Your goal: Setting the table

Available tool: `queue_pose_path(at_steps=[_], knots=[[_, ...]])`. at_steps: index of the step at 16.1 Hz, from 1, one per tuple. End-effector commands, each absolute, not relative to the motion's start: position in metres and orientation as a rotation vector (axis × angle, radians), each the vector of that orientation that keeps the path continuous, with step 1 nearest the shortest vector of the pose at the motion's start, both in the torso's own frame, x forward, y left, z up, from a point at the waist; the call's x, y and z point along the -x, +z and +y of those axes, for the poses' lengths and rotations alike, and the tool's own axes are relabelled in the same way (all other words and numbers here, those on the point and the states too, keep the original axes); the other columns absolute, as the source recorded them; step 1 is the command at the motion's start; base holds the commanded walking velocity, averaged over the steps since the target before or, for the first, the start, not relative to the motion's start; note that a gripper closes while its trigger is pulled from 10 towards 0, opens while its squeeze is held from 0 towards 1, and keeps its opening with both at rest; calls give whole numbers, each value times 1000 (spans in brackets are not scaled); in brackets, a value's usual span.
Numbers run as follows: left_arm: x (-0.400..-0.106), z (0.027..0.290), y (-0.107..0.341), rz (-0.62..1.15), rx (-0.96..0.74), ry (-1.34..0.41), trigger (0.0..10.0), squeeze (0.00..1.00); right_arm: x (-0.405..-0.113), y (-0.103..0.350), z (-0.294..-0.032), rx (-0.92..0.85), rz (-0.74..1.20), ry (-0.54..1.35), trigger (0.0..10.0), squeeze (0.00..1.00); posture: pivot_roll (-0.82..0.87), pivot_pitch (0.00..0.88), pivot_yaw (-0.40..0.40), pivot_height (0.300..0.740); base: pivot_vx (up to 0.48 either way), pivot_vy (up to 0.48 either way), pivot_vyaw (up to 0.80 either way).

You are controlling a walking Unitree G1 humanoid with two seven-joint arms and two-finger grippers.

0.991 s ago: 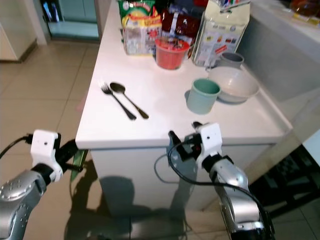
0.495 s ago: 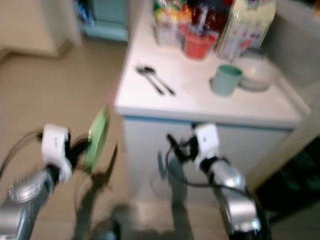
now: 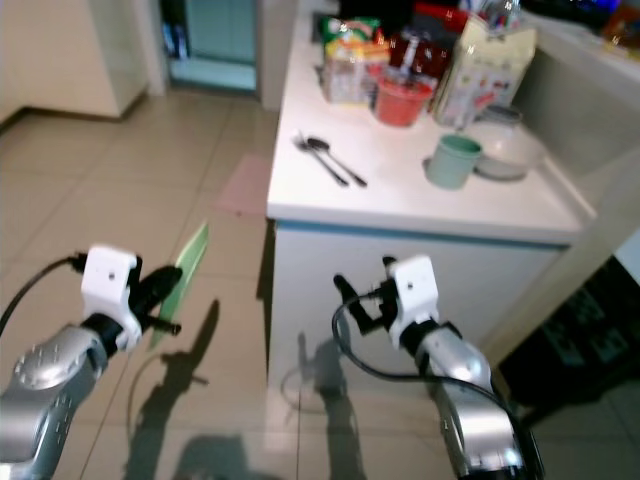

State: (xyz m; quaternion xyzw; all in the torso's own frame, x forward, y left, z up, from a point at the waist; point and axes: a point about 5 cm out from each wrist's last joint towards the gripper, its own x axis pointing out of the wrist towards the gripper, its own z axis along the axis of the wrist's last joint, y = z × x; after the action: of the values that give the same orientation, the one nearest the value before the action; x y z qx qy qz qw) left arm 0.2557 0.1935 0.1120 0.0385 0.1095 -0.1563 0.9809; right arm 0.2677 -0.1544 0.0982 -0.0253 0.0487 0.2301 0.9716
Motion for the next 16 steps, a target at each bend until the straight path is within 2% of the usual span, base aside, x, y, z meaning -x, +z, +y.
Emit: queue_pose_path(at_steps=[1,10,14,16], knots=[[-259,186,121,172,-92,-347,10000,0,-267,97,-160,60,113,451,10000,0,89,0,-63,740,0,-480,0],[-260,184,120,173,-109,-349,10000,0,-266,95,-161,60,119,446,10000,0,90,0,-63,740,0,-480,0],[-262,181,121,165,-144,-355,10000,0,-268,96,-163,63,118,434,10000,0,86,0,-62,740,0,0,0],[-267,180,126,136,-254,-360,10000,0,-269,96,-163,59,117,423,10000,0,86,0,-62,740,0,0,0]])
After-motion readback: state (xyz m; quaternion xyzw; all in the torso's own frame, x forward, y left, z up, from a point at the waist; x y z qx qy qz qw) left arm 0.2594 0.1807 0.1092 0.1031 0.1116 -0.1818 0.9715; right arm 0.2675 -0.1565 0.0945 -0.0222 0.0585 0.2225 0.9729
